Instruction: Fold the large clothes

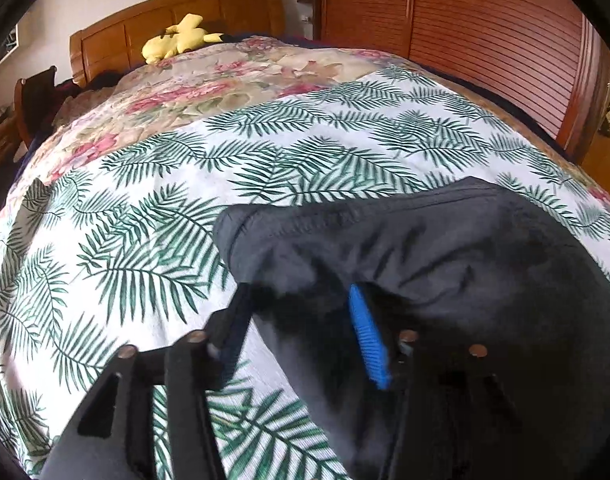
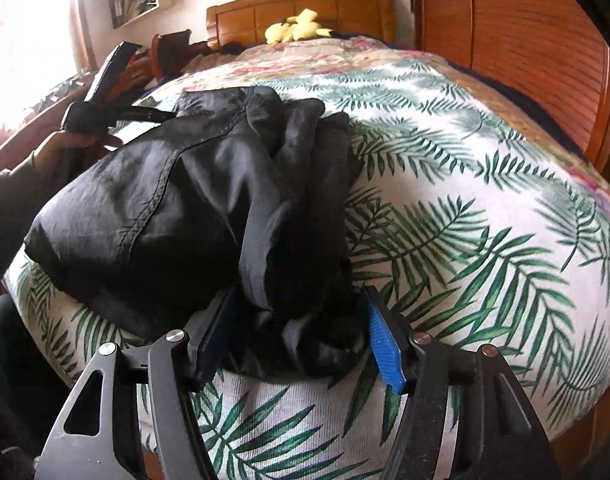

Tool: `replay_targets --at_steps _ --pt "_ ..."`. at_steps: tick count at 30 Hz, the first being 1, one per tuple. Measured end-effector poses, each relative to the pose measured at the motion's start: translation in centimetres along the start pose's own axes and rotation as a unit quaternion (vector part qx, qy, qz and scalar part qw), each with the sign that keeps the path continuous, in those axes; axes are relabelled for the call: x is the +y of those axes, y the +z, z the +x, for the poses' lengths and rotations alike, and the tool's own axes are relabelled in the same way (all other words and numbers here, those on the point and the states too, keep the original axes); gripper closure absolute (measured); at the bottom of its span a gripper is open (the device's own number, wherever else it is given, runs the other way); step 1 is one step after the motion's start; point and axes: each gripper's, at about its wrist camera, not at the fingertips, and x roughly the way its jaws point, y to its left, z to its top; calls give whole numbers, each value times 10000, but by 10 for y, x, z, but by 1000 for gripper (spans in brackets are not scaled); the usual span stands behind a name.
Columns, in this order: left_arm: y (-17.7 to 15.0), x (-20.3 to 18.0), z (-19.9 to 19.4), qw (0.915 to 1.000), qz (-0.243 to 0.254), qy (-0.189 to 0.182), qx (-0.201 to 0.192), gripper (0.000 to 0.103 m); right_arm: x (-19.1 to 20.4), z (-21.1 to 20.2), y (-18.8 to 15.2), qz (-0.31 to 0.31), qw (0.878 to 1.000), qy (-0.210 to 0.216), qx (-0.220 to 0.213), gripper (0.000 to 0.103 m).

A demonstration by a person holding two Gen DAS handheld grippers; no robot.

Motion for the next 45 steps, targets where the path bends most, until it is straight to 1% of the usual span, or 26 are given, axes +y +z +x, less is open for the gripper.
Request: replay_targets --at_steps 4,7,10,15,17,18,19,20,21,22,23,24,25,26,29,32,34,38,40,41,43,44,45 --pt "3 11 9 9995 -246 -175 86 42 0 -1 -1 69 10000 52 10 38" --pt "5 11 12 9996 -246 -125 68 39 1 -1 -1 65 10000 28 19 38" --pt "5 11 15 9995 -263 -148 44 38 2 -1 -1 106 9999 51 19 38" --pt "7 15 19 9979 -565 -286 165 39 -3 1 -1 316 9992 254 59 38" --pt "8 13 20 9982 -519 -264 173 39 -3 2 0 383 9988 313 67 37" --pt "9 12 20 9983 -479 -266 171 45 -3 3 0 384 9987 316 58 37" --pt "9 10 19 9984 -452 -285 166 49 -1 4 1 378 9987 327 47 40" --pt "10 7 19 9986 -418 -271 160 51 0 4 1 383 9985 381 38 47" --pt "11 4 18 9988 -393 -264 142 59 1 4 2 395 9981 474 19 50" --pt "11 3 16 9989 -368 -264 126 68 2 3 1 410 9977 536 3 58" --pt "12 1 16 9990 -352 -257 101 72 2 3 2 444 9969 652 -13 68" --pt "13 -3 13 9992 -306 -231 55 81 3 2 3 466 9961 746 -38 74" --pt "15 -7 9 9996 -227 -137 3 84 5 0 5 457 9957 793 -123 81" --pt "16 -11 5 9999 -155 -32 -43 86 8 -2 7 421 9959 773 -201 83" --pt "21 -20 -7 9996 -43 187 -208 89 14 -9 13 282 9964 648 -465 86" --pt "30 -30 -23 9987 52 345 -367 90 10 -18 22 350 9939 759 -719 88" --pt "39 -43 -35 9977 158 430 -493 90 8 -30 31 221 9916 726 -1051 90" --pt "57 -72 -54 9961 275 402 -739 91 -5 -45 44 218 9889 688 -1299 93" --pt "68 -99 -59 9948 419 369 -852 91 -17 -49 47 212 9880 585 -1414 94" --pt "71 -108 -60 9944 463 348 -888 91 -28 -50 49 265 9876 538 -1450 94" --pt "82 -142 -59 9926 561 336 -1027 91 -52 -57 53 418 9858 464 -1559 95" --pt "86 -154 -58 9922 584 282 -1065 91 -63 -61 56 450 9851 396 -1611 95" --pt "93 -176 -56 9917 593 149 -1135 91 -74 -65 58 454 9848 293 -1653 95"
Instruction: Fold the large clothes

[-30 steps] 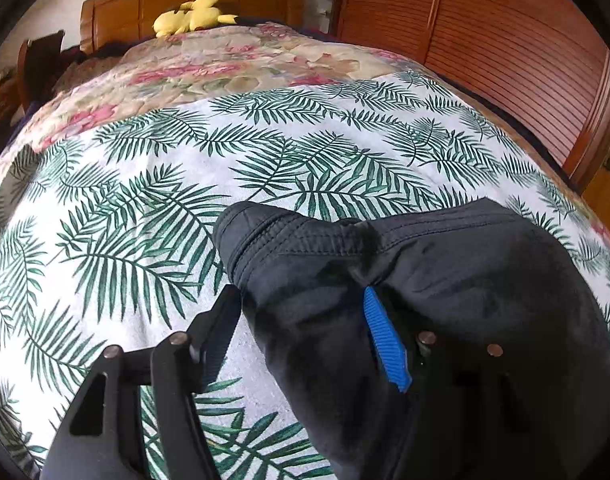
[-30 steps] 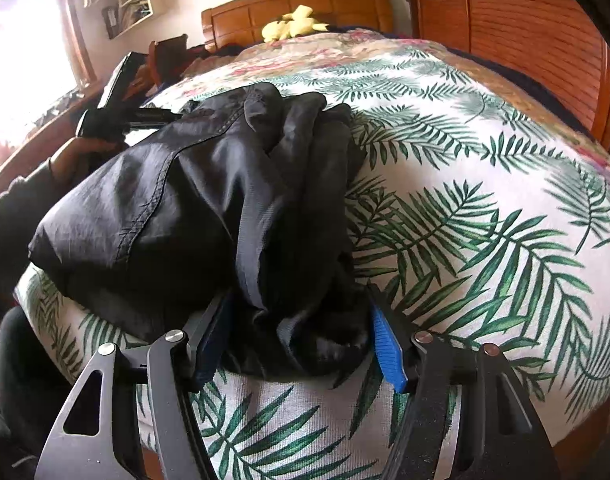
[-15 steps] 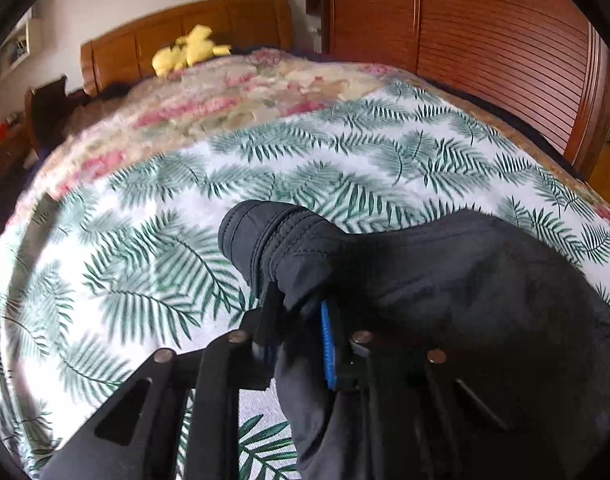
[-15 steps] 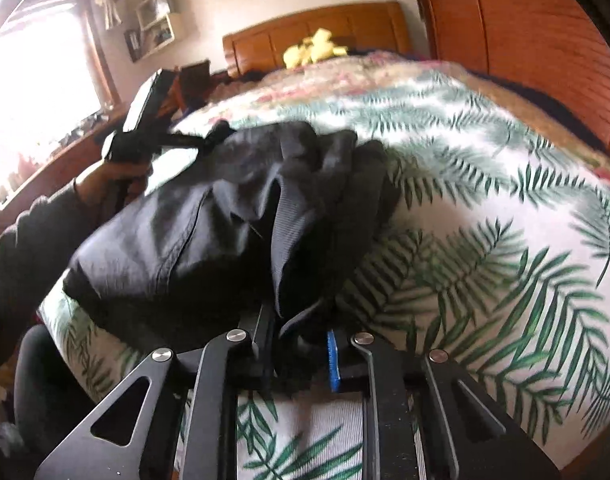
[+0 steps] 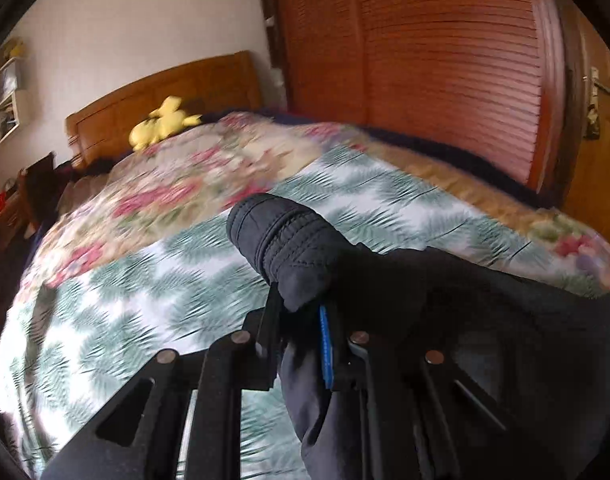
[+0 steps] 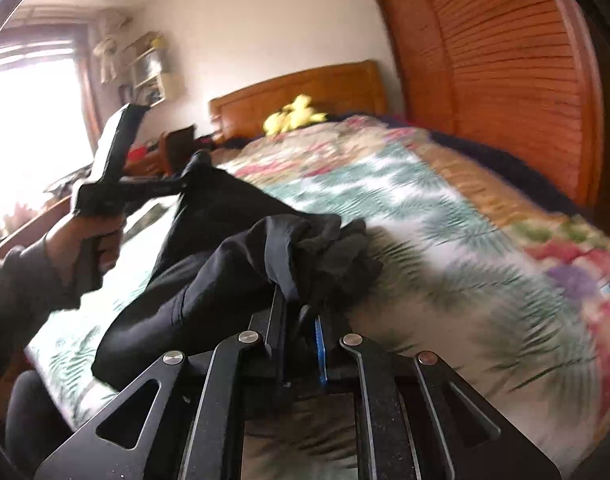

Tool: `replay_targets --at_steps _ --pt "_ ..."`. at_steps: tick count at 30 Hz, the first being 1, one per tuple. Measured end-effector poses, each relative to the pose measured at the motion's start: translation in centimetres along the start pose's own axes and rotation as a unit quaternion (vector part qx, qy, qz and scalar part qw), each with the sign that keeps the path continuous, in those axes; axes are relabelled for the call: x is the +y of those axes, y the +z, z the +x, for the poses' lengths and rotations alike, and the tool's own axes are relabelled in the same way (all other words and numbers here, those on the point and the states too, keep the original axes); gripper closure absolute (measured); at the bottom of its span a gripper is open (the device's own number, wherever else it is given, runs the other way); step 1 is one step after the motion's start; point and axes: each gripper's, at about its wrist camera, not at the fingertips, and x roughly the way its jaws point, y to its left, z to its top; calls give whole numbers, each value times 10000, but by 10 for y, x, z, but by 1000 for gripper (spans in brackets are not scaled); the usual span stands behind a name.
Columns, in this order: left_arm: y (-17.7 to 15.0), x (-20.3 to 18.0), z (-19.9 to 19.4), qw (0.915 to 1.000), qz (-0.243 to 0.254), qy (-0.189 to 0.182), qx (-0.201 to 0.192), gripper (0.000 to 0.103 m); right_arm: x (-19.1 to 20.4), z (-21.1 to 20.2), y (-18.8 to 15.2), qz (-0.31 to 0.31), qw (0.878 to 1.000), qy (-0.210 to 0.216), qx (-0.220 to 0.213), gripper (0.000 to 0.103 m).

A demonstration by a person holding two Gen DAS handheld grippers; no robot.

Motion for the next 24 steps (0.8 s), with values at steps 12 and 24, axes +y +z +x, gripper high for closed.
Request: replay_targets --at_steps 12,24 --pt "73 -181 31 9942 289 -985 -321 90 -148 -101 35 59 9883 -1429 -532 95" --pt "73 -240 29 9901 818 -1138 -127 87 -203 -173 3 560 9688 -2382 -401 95"
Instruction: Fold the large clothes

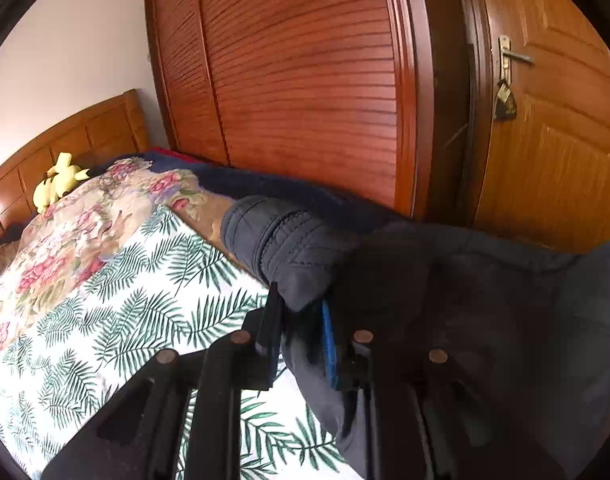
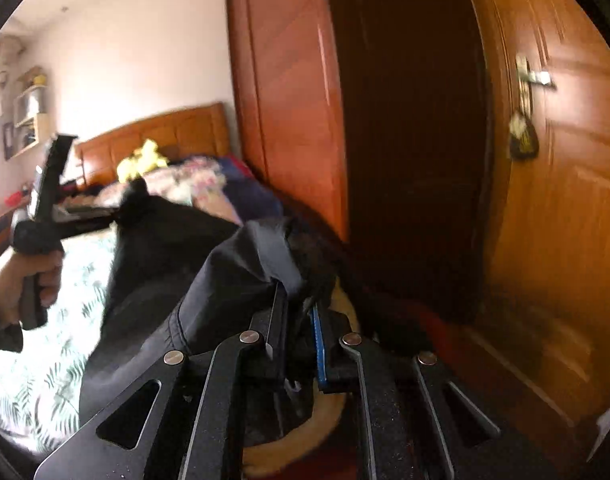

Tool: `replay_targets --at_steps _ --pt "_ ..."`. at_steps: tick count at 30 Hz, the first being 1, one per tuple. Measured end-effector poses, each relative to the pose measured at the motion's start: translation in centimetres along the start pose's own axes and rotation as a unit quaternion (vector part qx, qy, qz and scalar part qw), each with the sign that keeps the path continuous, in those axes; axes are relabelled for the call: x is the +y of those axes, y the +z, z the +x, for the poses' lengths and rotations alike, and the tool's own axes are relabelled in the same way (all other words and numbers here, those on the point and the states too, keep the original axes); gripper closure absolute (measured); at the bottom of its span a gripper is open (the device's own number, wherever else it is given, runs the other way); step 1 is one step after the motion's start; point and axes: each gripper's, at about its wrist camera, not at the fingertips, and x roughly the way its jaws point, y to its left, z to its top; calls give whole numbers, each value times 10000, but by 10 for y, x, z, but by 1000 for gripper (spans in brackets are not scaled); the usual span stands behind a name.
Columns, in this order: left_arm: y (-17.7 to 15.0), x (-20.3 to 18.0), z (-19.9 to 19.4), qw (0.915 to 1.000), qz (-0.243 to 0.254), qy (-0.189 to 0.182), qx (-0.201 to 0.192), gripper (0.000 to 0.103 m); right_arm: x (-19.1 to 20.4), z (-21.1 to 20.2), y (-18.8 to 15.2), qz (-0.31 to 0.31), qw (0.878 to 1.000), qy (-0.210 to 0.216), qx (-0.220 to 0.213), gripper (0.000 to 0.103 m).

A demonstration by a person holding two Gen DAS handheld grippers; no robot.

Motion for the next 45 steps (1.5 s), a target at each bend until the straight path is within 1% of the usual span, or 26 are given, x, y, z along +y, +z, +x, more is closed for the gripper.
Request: replay_targets --at_steps 1,2,3,4,5,6,7,8,10,12,13,14,16,18,20,24,27,33,36,38,42,44,45 --pt "-2 2 2 10000 -45 -3 58 87 -2 3 -5 16 9999 -65 117 94" --pt "-4 3 3 9999 -97 -10 119 86 -3 3 -8 24 9998 -126 154 90" --pt "-7 8 4 9997 -141 -9 216 85 -3 1 -10 56 9997 -197 163 90" --pt "-9 10 4 9996 -143 0 257 84 -5 -2 -10 69 9995 -242 178 86" --pt "-12 13 3 9994 -150 0 306 84 -6 -4 -10 58 9994 -309 176 78" --pt "-16 18 -1 9993 -174 -25 334 84 -7 -7 -9 46 9991 -403 152 72" --pt "-19 22 -6 9994 -188 7 292 84 -6 -11 -5 29 9987 -495 95 59" --pt "-22 25 -11 9995 -186 39 239 84 -6 -14 -1 11 9985 -541 27 50" --pt "-25 32 -21 9996 -195 30 212 83 1 -23 6 -86 9980 -617 -142 49" --pt "-30 37 -33 9996 -201 -48 215 83 8 -28 12 -207 9976 -585 -294 49" --pt "-31 39 -38 9996 -204 -75 191 82 17 -30 14 -304 9975 -511 -391 49" --pt "-34 41 -46 9996 -212 -122 150 82 24 -28 15 -391 9978 -375 -387 49" --pt "-42 44 -67 9997 -187 -177 37 80 39 -13 13 -581 9980 -176 -167 49" --pt "-49 46 -84 9997 -122 -192 -60 79 48 7 5 -667 9977 -120 97 49" --pt "-56 48 -104 9995 -83 -267 -144 77 51 23 -3 -619 9974 -114 349 49" --pt "-65 54 -136 9990 -60 -355 -276 73 43 53 -17 -487 9954 -325 757 49" --pt "-73 58 -160 9987 -115 -256 -426 71 33 67 -27 -290 9934 -276 1073 49" --pt "-93 70 -212 9975 -197 -120 -673 69 45 56 -19 -248 9936 -498 978 48" --pt "-101 76 -231 9970 -237 -75 -734 68 56 45 -11 -274 9944 -560 848 45" --pt "-109 81 -242 9970 -269 16 -729 67 69 37 -6 -329 9952 -516 759 40" --pt "-125 95 -263 9950 -449 423 -785 67 100 22 4 -443 9965 -353 621 30" --pt "-134 104 -271 9941 -562 493 -781 67 122 13 7 -522 9970 -196 541 21" --pt "-139 108 -274 9939 -606 543 -745 67 132 10 9 -556 9971 -137 499 20"
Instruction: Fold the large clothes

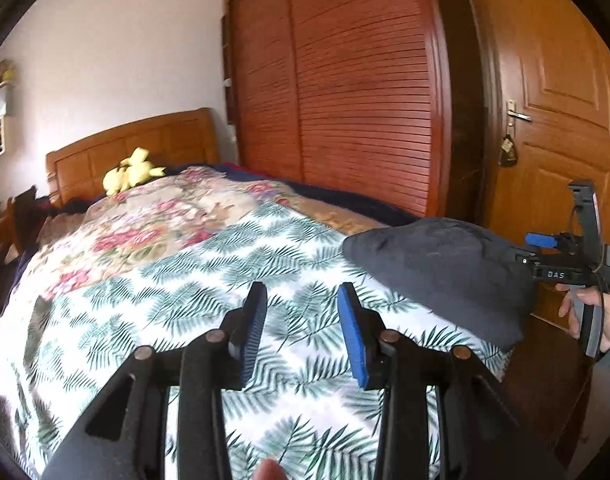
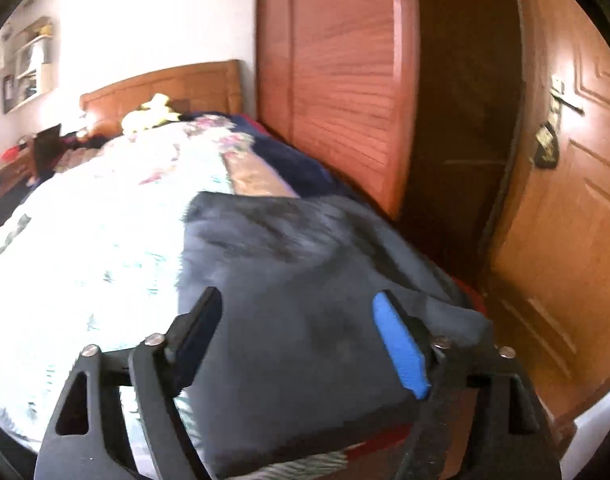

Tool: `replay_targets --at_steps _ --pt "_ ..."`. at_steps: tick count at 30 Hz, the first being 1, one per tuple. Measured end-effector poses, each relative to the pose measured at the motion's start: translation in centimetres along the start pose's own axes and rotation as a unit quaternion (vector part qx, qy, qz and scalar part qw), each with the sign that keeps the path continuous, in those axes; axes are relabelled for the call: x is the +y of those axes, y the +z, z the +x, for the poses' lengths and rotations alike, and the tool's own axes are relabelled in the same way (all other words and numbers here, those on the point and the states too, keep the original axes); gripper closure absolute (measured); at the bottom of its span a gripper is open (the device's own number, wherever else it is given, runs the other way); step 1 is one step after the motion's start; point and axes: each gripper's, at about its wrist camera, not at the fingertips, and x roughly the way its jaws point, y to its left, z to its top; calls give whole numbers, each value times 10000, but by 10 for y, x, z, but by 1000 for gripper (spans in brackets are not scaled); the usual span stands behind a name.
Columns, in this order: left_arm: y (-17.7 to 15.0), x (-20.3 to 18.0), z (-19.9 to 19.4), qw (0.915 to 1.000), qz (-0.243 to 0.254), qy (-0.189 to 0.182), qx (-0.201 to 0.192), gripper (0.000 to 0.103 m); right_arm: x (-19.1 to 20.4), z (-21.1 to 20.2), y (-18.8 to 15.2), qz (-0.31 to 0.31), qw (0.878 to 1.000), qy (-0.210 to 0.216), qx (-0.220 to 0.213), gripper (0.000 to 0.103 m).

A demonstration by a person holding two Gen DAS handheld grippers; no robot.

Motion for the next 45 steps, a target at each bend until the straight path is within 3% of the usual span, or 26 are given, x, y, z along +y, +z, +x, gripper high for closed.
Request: replay_targets --at_steps 8,21,31,40,45 --pt "-32 42 -24 9993 -255 270 67 67 98 -15 3 -316 9963 764 -244 14" --pt "-95 101 -86 9884 -836 1248 245 67 229 -28 -18 -493 9848 1659 -163 14" --pt "-142 139 -145 9733 -1456 1730 393 67 288 -54 -46 -694 9758 2073 -98 14" --pt "-144 157 -197 9640 -1482 2208 60 66 333 -86 -44 -790 9647 2489 -340 14" --pt "-144 159 -212 9632 -1439 2272 -21 66 349 -111 -39 -831 9586 2644 -650 14"
